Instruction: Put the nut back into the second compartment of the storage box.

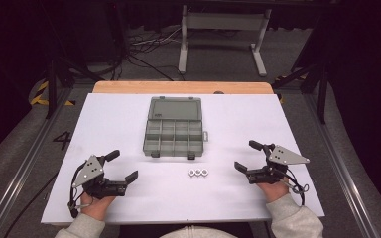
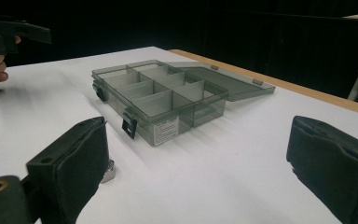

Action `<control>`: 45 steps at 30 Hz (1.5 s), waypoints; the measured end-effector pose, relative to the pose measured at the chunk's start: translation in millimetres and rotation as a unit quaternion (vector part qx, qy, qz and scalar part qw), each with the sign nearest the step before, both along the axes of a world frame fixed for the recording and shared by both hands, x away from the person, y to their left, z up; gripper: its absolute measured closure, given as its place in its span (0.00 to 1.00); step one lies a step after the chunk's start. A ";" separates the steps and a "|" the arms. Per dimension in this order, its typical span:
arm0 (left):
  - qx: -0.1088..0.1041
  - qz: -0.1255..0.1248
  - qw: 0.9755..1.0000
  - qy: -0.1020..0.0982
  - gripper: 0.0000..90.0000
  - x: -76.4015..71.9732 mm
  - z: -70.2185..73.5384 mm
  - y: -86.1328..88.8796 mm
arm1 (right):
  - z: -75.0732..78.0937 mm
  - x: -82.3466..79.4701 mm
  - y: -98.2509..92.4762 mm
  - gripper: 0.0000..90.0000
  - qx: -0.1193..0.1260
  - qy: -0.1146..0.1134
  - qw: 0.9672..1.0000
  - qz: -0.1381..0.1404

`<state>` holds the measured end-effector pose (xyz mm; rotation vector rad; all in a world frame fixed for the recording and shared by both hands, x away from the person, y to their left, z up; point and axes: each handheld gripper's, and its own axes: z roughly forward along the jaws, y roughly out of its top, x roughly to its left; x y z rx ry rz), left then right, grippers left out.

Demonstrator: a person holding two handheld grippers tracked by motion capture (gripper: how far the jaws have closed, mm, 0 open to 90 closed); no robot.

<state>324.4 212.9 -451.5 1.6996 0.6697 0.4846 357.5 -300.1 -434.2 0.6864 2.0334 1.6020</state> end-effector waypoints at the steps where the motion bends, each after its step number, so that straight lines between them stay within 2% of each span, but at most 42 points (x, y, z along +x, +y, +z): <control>1: 0.002 -0.002 1.000 -0.003 0.05 -0.3 0.0 -1.2 | 0.9 -0.4 -0.4 0.07 0.000 -0.001 1.000 -0.001; 13: 0.002 -0.005 1.000 -0.006 0.03 0.3 1.7 -1.5 | 2.0 1.0 -2.3 0.04 0.013 -0.004 1.000 0.006; 16: 0.008 -0.012 1.000 -0.003 0.01 0.9 1.6 -4.2 | 5.1 2.4 -1.0 0.05 0.019 0.005 1.000 0.010; 18: 0.001 -0.016 1.000 -0.005 0.01 0.8 2.3 -4.7 | 8.9 2.7 0.8 0.06 0.019 0.004 1.000 0.012; 23: -0.002 -0.021 1.000 -0.010 0.00 1.4 2.8 -4.0 | 19.5 5.8 12.4 0.06 0.016 0.006 0.999 0.027; 24: -0.003 -0.020 1.000 -0.005 0.00 1.9 2.1 -4.3 | 23.4 8.3 19.0 0.06 0.019 0.009 0.999 0.035; 28: -0.005 -0.017 1.000 -0.004 0.01 2.5 1.6 -3.7 | 28.8 12.5 30.2 0.05 0.018 0.004 0.999 0.048; 29: -0.002 -0.018 1.000 -0.002 0.00 2.7 2.1 -2.3 | 32.9 16.3 39.6 0.05 0.018 0.003 0.998 0.059; 31: -0.005 -0.014 1.000 -0.006 0.00 3.1 2.2 -0.7 | 34.6 17.9 43.6 0.05 0.018 0.004 0.998 0.063; 33: -0.011 -0.014 1.000 -0.001 0.00 3.0 1.9 -0.1 | 37.6 21.8 55.5 0.04 0.021 -0.005 0.997 0.079; 35: -0.010 -0.020 1.000 0.005 0.01 3.9 2.3 0.9 | 38.2 22.6 59.2 0.04 0.021 -0.008 0.996 0.087; 36: -0.014 -0.028 0.999 0.016 0.02 4.0 2.8 1.1 | 39.1 23.6 63.2 0.04 0.017 -0.005 0.995 0.097; 38: -0.013 -0.030 0.999 0.013 0.04 3.6 3.8 0.7 | 42.0 25.6 71.7 0.06 -0.006 0.011 0.994 0.110; 41: -0.005 -0.028 1.000 0.004 0.04 2.5 5.6 0.7 | 46.9 28.9 78.2 0.07 -0.025 0.035 0.992 0.115; 42: -0.005 -0.028 1.000 0.004 0.03 2.5 5.6 0.7 | 46.9 28.9 78.2 0.07 -0.025 0.035 0.992 0.115; 45: -0.002 -0.024 1.000 0.008 0.02 2.2 5.2 -0.2 | 54.5 32.1 86.7 0.10 -0.079 0.057 0.989 0.115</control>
